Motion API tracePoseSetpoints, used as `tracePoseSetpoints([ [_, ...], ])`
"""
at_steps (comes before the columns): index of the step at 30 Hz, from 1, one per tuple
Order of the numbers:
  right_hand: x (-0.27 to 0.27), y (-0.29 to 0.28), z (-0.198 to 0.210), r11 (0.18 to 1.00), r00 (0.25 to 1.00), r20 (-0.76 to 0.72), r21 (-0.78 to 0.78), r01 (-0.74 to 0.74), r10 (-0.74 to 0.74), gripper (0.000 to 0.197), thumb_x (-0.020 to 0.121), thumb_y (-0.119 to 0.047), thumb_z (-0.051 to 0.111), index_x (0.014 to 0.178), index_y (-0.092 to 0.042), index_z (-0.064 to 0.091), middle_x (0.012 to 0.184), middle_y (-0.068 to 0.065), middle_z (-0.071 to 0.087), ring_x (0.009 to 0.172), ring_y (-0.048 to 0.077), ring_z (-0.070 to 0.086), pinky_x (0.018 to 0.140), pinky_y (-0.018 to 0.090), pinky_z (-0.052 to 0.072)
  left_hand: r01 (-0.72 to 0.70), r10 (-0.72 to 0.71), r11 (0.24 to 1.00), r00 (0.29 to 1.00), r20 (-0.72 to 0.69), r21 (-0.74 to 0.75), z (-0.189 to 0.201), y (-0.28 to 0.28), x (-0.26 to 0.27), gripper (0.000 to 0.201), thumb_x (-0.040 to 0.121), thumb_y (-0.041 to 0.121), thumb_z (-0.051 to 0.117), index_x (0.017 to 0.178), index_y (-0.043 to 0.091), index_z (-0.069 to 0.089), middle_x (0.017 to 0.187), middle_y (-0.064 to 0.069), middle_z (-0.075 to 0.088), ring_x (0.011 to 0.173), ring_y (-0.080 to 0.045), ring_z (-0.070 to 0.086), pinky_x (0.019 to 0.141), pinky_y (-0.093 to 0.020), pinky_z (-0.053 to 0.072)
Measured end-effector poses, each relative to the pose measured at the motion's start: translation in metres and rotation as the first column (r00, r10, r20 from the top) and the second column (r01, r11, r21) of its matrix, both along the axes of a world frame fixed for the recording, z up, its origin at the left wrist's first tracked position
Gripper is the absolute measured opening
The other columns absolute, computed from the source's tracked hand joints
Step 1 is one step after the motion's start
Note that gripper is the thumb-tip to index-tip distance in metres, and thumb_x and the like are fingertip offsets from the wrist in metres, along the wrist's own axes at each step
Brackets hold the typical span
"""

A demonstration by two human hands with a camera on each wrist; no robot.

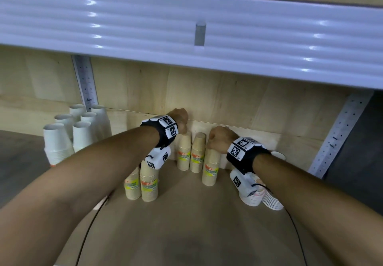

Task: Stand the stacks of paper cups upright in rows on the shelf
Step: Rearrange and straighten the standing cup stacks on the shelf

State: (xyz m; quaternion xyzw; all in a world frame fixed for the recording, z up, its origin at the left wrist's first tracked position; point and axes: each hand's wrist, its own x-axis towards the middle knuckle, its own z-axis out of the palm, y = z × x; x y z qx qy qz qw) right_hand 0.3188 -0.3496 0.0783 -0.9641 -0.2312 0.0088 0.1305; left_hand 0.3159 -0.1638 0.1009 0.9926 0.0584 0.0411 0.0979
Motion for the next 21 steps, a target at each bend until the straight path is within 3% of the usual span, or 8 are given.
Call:
tracePoseSetpoints([
  [2,-0.003,0.007,0.008,1.000,1.000,0.011,0.000,-0.011,0.011,0.013,0.078,-0.025,0.065,0.078,-0.012,0.067,0.085,0.004,0.067,0.082,0.023,0.066,0.062,0.029,0.050,0.002,-0.002,1.000,1.000,0.020,-0.003,0.011,0.009,-0.008,0.037,0.083,0.017,0.073,0.116,0.005,0.064,0.125,-0.011,0.060,0.108,-0.029,0.061,0.089,-0.037,0.054],
  [4,-0.010,0.015,0.016,1.000,0.999,0.017,0.005,-0.030,0.030,0.014,0.078,-0.025,0.067,0.076,-0.011,0.065,0.083,0.004,0.066,0.081,0.023,0.066,0.056,0.025,0.046,-0.011,0.011,1.000,1.000,0.029,-0.005,0.022,0.019,-0.018,0.038,0.083,0.017,0.073,0.118,0.005,0.063,0.126,-0.010,0.059,0.111,-0.030,0.060,0.091,-0.038,0.053],
  [8,-0.025,0.038,0.023,0.997,0.997,0.055,0.041,-0.062,0.060,0.031,0.079,-0.028,0.071,0.101,-0.006,0.070,0.102,0.009,0.068,0.094,0.026,0.065,0.080,0.034,0.056,-0.034,0.034,0.999,0.999,0.032,0.015,0.034,0.041,-0.040,0.043,0.083,0.021,0.075,0.122,0.007,0.062,0.131,-0.009,0.054,0.115,-0.030,0.057,0.095,-0.039,0.051],
  [12,-0.043,0.066,0.024,0.989,0.988,0.060,0.044,-0.143,0.140,0.035,0.080,-0.032,0.069,0.107,-0.009,0.069,0.110,0.009,0.067,0.099,0.027,0.064,0.085,0.035,0.055,-0.048,0.046,0.998,0.998,0.047,0.049,0.037,0.064,-0.062,0.045,0.084,0.021,0.074,0.124,0.007,0.059,0.133,-0.008,0.050,0.118,-0.029,0.054,0.098,-0.040,0.049],
  [14,-0.054,0.079,0.024,0.984,0.984,0.045,0.045,-0.175,0.173,0.036,0.082,-0.033,0.068,0.112,-0.014,0.067,0.114,0.006,0.064,0.103,0.026,0.061,0.086,0.032,0.053,-0.052,0.051,0.997,0.998,0.026,0.052,0.035,0.074,-0.071,0.038,0.083,0.023,0.074,0.115,0.008,0.061,0.127,-0.006,0.052,0.114,-0.029,0.055,0.095,-0.038,0.050],
  [16,-0.064,0.091,0.023,0.979,0.979,0.035,0.039,-0.202,0.200,0.034,0.082,-0.033,0.067,0.112,-0.016,0.066,0.114,0.005,0.063,0.103,0.026,0.061,0.086,0.033,0.052,-0.079,0.080,0.994,0.997,-0.013,0.077,0.033,0.082,-0.082,0.020,0.083,0.025,0.073,0.086,0.012,0.058,0.107,-0.003,0.055,0.098,-0.026,0.058,0.082,-0.034,0.051],
  [18,-0.075,0.101,0.022,0.972,0.974,0.016,0.054,-0.228,0.228,0.034,0.083,-0.035,0.066,0.110,-0.016,0.066,0.107,0.002,0.061,0.099,0.025,0.062,0.082,0.031,0.052,-0.106,0.110,0.988,0.993,-0.031,0.112,0.026,0.091,-0.090,0.038,0.085,0.026,0.070,0.062,0.013,0.042,0.080,0.003,0.050,0.076,-0.020,0.055,0.064,-0.028,0.046],
  [21,-0.090,0.112,0.019,0.961,0.962,-0.021,0.066,-0.269,0.271,0.034,0.083,-0.038,0.067,0.109,-0.016,0.067,0.098,0.001,0.057,0.096,0.024,0.060,0.078,0.030,0.049,-0.107,0.122,0.973,0.991,-0.062,0.203,0.012,0.101,-0.100,0.036,0.082,0.021,0.067,0.057,0.016,0.042,0.067,0.001,0.045,0.052,-0.011,0.047,0.043,-0.022,0.036],
])
